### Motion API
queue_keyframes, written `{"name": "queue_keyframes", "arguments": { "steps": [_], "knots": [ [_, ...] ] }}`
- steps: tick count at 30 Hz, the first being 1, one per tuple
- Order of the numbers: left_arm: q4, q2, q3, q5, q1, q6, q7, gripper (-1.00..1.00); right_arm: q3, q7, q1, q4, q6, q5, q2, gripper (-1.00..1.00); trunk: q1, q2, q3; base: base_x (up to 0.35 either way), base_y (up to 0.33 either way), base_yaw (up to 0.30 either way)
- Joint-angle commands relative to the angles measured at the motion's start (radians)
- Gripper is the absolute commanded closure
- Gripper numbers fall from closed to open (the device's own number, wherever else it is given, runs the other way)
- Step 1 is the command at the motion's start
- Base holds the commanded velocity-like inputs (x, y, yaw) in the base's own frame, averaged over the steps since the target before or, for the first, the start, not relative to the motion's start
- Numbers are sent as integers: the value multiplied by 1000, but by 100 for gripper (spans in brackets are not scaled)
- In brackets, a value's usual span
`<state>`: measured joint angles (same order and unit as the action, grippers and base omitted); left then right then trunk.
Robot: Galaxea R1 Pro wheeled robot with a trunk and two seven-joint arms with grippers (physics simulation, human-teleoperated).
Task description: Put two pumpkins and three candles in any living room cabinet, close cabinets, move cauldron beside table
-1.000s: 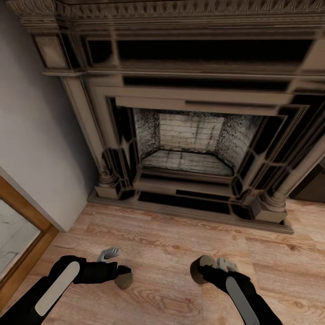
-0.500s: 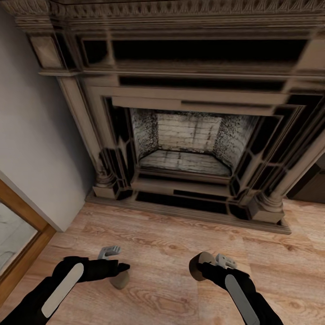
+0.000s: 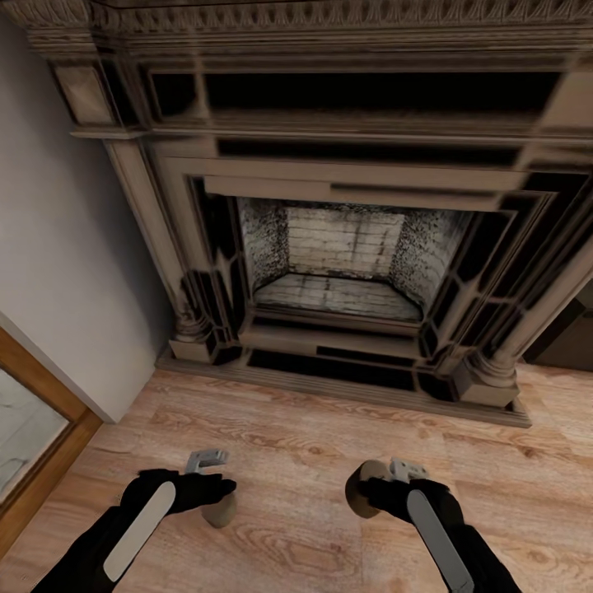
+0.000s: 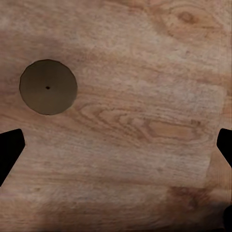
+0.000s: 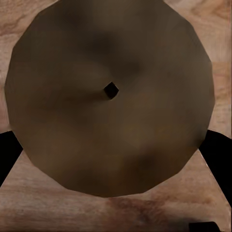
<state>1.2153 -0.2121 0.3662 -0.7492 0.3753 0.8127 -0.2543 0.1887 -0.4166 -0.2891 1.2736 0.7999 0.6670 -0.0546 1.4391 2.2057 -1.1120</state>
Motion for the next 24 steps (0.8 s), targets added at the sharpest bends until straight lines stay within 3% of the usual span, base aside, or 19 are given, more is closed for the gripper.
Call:
{"name": "queue_keyframes", "arguments": {
  "steps": [1, 7, 20, 24],
  "knots": [
    [-4, 1, 4, -11, 1, -7, -17, -100, 18, -36, -1, 24, 15, 8, -1, 100, 0, 0, -1, 0, 0, 0],
    [-47, 4, 8, -7, 1, -32, -24, -100, 55, -81, 0, 46, 26, 9, 7, 100, 0, 0, -1, 0, 0, 0],
    [-57, 3, 13, -6, 1, -46, -23, -100, 62, -85, -1, 47, 27, 9, 14, 100, 0, 0, -1, 35, -28, 0],
    [-57, 3, 4, -8, 2, -46, -24, -100, 62, -85, -1, 47, 27, 9, 15, 100, 0, 0, -1, 9, 184, 0]
  ]
}}
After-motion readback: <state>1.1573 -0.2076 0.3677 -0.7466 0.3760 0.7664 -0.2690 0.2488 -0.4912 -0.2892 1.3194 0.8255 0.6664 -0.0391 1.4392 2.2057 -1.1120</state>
